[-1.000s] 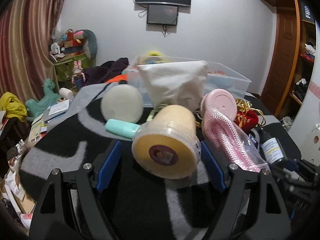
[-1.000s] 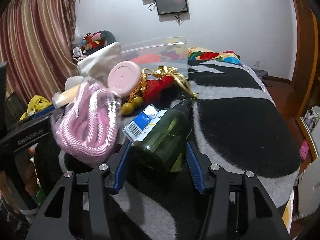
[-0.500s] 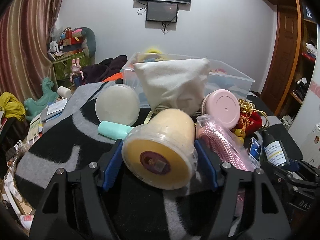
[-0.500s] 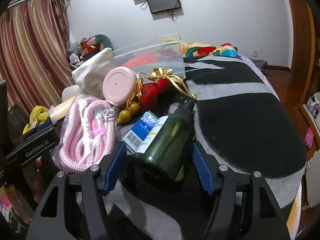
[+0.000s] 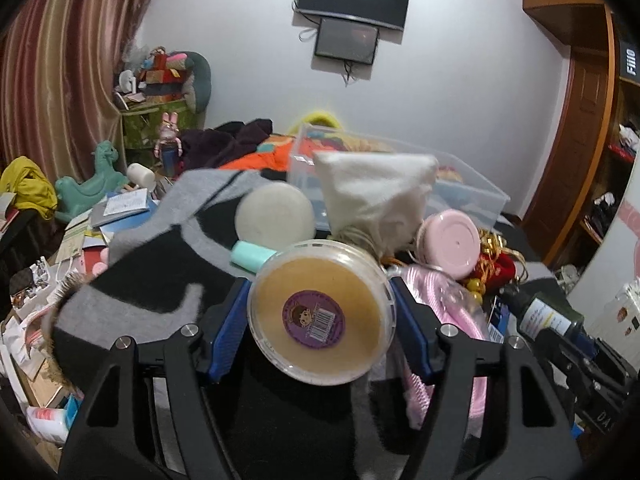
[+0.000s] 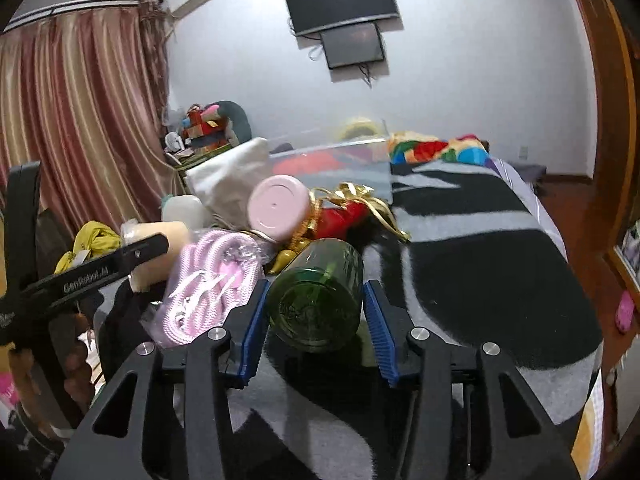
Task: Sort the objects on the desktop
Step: 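Close the left tool on the cream jar while the right tool grasps the green glass bottle, then lift the cream jar with the left tool while the right tool lifts the green bottle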
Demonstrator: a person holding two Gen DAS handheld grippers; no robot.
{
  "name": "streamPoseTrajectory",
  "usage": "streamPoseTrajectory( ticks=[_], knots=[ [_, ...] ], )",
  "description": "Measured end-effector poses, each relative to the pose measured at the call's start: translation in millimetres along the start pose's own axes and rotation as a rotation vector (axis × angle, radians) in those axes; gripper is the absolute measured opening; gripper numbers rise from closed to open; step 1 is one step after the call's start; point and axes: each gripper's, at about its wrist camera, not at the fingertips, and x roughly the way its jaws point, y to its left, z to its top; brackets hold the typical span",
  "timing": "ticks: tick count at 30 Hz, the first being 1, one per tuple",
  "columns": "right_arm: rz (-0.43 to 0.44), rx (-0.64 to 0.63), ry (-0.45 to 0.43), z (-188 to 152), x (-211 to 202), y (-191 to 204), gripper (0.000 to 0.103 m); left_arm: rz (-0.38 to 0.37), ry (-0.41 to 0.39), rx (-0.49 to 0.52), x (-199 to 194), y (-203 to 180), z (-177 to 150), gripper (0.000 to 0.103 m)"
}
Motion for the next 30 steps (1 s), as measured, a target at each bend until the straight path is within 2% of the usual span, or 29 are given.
streamPoseTrajectory(
  ticks=[6, 7, 8, 9, 11, 12, 13, 15, 17, 19, 22, 24, 26, 30],
  knots=[
    [-0.006, 0.007, -0.005, 12.1, -4.6, -3.0, 0.042, -0.016, -0.027, 0.007, -11.3, 4.9, 12.3, 0.067],
    [0.004, 0.003, -0.004, 15.4, -6.1, -3.1, 0.042, -0.029, -0.035, 0.011, -12.9, 5.1, 13.2, 0.035],
    [0.017, 0.007, -0.007, 18.8, -8.1, -3.4, 0.042, -0.034, -0.028, 0.027, -14.0, 2.9, 15.6, 0.021],
    [0.027, 0.003, -0.003, 21.6, -8.8, -2.6, 0.041, -0.012, -0.024, 0.041, -14.3, 1.4, 19.2, 0.021],
    [0.020, -0.009, 0.004, 26.2, -6.9, -0.1, 0.040, -0.057, -0.025, 0.069, -15.9, 0.8, 24.1, 0.021],
    [0.017, -0.029, 0.013, 28.2, -4.6, 2.2, 0.040, -0.041, -0.014, 0.082, -13.3, -0.1, 25.0, 0.021],
    [0.014, -0.034, 0.016, 27.8, -3.4, 3.5, 0.040, -0.021, -0.009, 0.085, -10.9, 0.1, 24.7, 0.022],
    [0.019, -0.032, 0.022, 25.2, -3.2, 3.0, 0.040, -0.033, 0.028, 0.101, -4.0, 4.0, 16.2, 0.029],
    [0.031, -0.018, 0.035, 20.9, -1.8, 1.6, 0.040, -0.021, 0.053, 0.091, 1.9, 10.9, 4.7, 0.044],
    [0.025, -0.025, 0.031, 20.3, -1.6, 1.8, 0.040, -0.024, 0.099, 0.075, 7.3, 17.7, -7.7, 0.046],
    [0.027, -0.039, 0.060, 19.5, 5.3, 2.3, 0.039, -0.076, 0.162, 0.030, 4.6, 29.4, -18.6, 0.046],
    [0.022, -0.040, 0.090, 16.0, 12.7, 2.3, 0.039, -0.102, 0.170, 0.033, -4.2, 31.7, -19.2, 0.052],
    [0.019, -0.034, 0.110, 13.0, 18.0, 0.9, 0.039, -0.119, 0.164, 0.050, -17.3, 32.6, -20.6, 0.067],
    [0.014, -0.026, 0.139, 8.2, 27.5, -1.5, 0.039, -0.144, 0.187, 0.162, -43.4, 25.4, -34.7, 0.069]
  ],
)
